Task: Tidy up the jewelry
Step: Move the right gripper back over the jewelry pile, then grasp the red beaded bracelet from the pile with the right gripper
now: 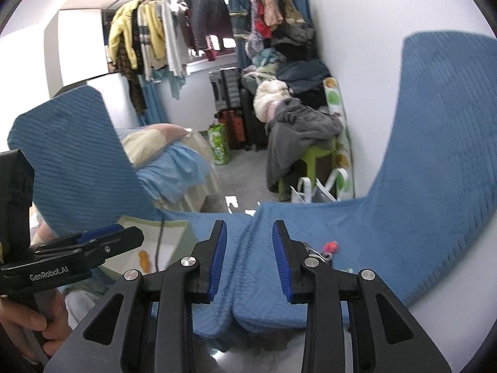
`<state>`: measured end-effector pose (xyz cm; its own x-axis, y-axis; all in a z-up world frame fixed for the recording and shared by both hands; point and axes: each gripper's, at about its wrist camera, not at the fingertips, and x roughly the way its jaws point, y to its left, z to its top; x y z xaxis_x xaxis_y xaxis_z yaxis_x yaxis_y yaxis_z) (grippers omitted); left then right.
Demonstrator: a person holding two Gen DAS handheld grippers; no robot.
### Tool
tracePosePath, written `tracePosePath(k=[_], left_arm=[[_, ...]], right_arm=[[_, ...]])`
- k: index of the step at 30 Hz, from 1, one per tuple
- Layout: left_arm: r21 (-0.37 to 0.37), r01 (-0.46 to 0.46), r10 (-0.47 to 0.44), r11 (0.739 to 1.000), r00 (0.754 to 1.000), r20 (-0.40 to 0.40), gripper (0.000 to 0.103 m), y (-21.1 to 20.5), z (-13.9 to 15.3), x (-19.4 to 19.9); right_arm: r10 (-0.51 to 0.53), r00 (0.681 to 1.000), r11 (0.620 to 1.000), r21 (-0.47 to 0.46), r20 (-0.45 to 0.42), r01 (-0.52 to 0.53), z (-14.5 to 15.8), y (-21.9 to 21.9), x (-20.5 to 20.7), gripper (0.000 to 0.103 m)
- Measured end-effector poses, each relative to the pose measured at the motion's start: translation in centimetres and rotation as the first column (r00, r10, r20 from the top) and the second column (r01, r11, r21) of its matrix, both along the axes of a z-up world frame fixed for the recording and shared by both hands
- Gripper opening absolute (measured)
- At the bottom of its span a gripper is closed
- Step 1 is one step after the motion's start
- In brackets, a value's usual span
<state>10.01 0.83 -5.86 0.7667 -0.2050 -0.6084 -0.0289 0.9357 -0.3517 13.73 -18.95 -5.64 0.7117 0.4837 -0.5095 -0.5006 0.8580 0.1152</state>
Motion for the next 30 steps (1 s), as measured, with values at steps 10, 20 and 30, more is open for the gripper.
tracePosePath(k=[10, 20, 30], left_arm=[[-0.053, 0.064, -0.067, 0.997, 0.996, -0.066, 0.059, -3.6, -3.4, 3.0], [-0.05, 0.117, -0.124, 0.992, 0.98, -0.155, 0.059, -5.5, -8.5, 7.6], [-0.082, 0.146, -0.161, 0.986, 0.96, -0.229, 0.058, -6.5, -13.2, 12.2]], right_arm=[[-0.097, 0.992, 0.995, -0.028, -0.074, 0.095, -4.3, -4.4, 1.9, 0.028], [-0.15, 0.973, 0.988, -0.056, -0.175, 0.142, -10.8, -6.2, 5.8, 0.028], [-0.151, 0.948, 0.987, -0.096, -0.281, 0.129, -16.7, -6.6, 11.1, 0.028]])
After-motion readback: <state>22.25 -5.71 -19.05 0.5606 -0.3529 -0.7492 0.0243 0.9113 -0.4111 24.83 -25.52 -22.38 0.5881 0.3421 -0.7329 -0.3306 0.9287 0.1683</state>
